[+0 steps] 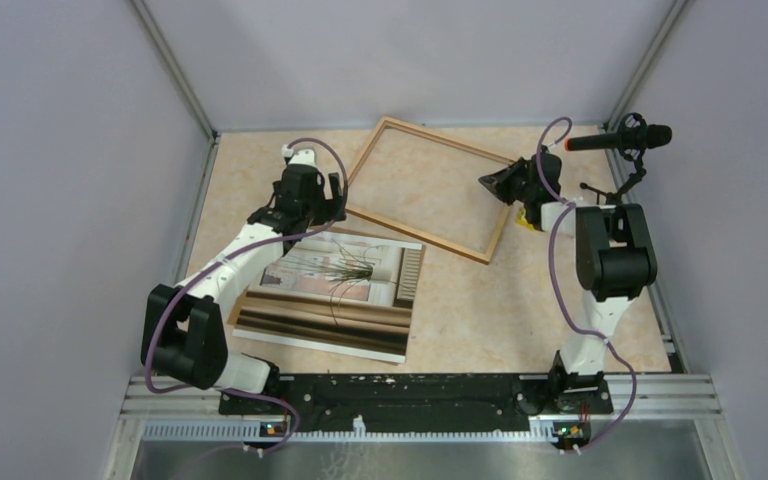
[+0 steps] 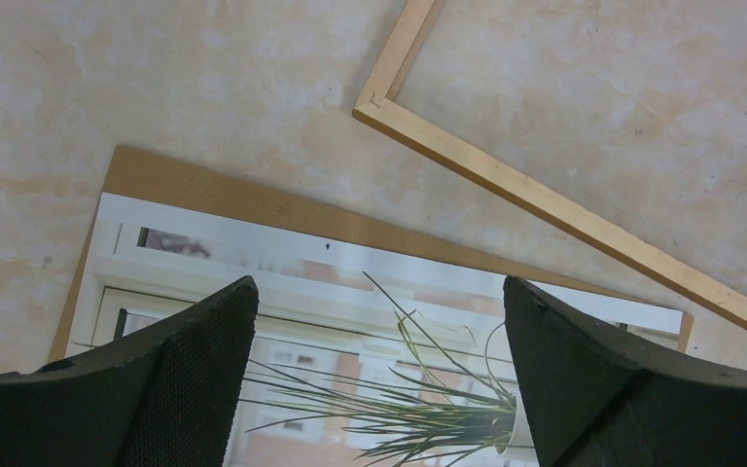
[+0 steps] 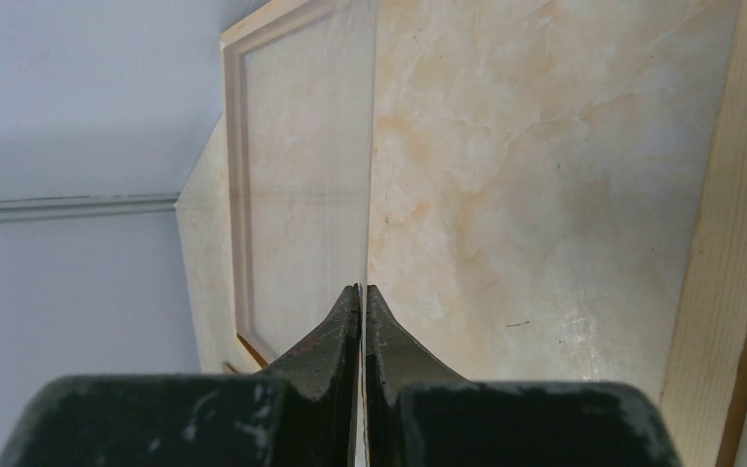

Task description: Put the photo into the frame

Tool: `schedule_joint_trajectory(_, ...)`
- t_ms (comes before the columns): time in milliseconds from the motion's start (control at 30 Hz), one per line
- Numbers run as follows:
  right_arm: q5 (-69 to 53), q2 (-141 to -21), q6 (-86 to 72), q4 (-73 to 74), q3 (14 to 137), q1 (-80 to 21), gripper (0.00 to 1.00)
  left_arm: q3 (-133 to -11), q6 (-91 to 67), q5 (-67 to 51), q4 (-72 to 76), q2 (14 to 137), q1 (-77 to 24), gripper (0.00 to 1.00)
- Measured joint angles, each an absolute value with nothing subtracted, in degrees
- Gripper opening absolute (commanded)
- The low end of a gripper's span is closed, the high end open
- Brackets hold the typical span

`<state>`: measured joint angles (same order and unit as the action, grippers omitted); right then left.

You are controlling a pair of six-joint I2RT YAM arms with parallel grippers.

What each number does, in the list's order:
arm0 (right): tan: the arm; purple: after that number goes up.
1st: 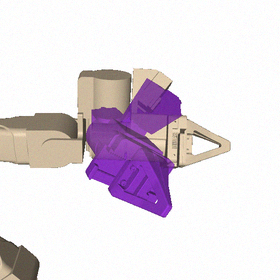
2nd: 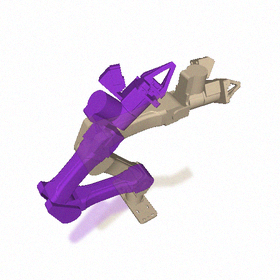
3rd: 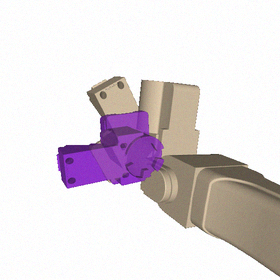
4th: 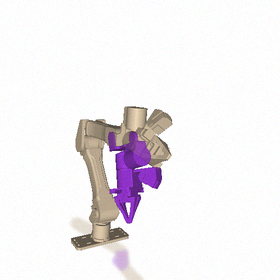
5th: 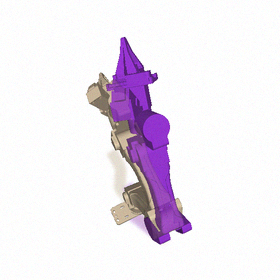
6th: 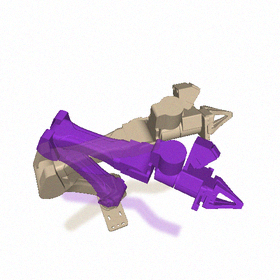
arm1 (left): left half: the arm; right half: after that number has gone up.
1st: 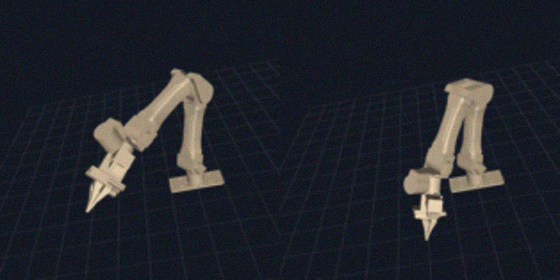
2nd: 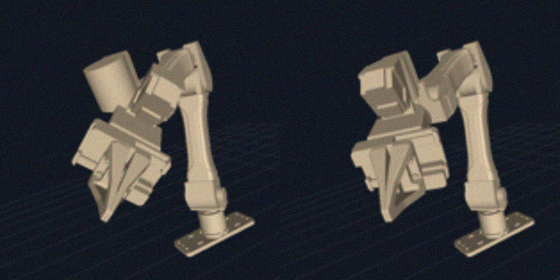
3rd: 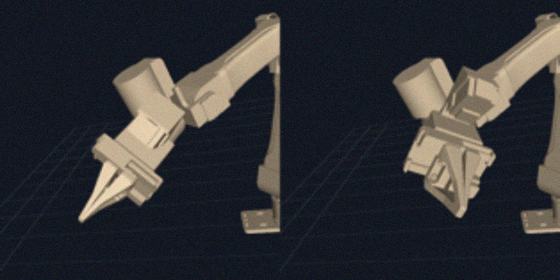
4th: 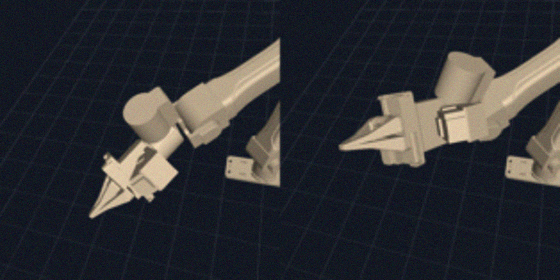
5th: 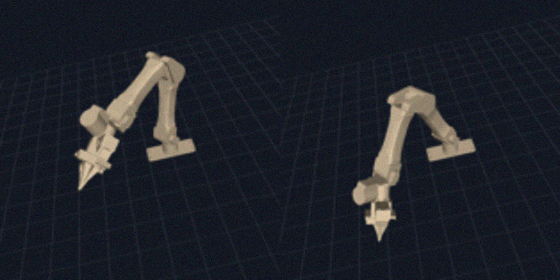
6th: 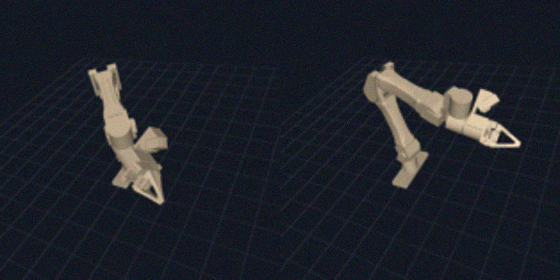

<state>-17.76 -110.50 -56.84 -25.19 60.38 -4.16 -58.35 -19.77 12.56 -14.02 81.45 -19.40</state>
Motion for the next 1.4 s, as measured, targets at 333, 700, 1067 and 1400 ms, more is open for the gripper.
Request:
schedule_joint_trajectory(333, -19.05, -109.82, -56.55, -24.99, 60.36, -3.36, 0.00, -58.33, -19.77, 11.73, -13.69, 81.45, -19.40, 0.99)
schedule_joint_trajectory(700, -20.43, -109.82, -56.25, -24.67, 60.36, -2.87, 0.00, -58.11, -19.77, 11.40, -13.65, 81.45, -19.40, 0.99)
schedule_joint_trajectory(1067, -22.17, -109.82, -55.27, -23.97, 60.36, -1.87, 0.00, -57.95, -19.77, 11.38, -13.65, 81.45, -19.40, 0.99)
schedule_joint_trajectory(1400, -23.64, -110.13, -55.11, -24.43, 60.42, -1.54, 0.00, -57.95, -19.77, 11.33, -13.65, 81.45, -19.40, 0.99)
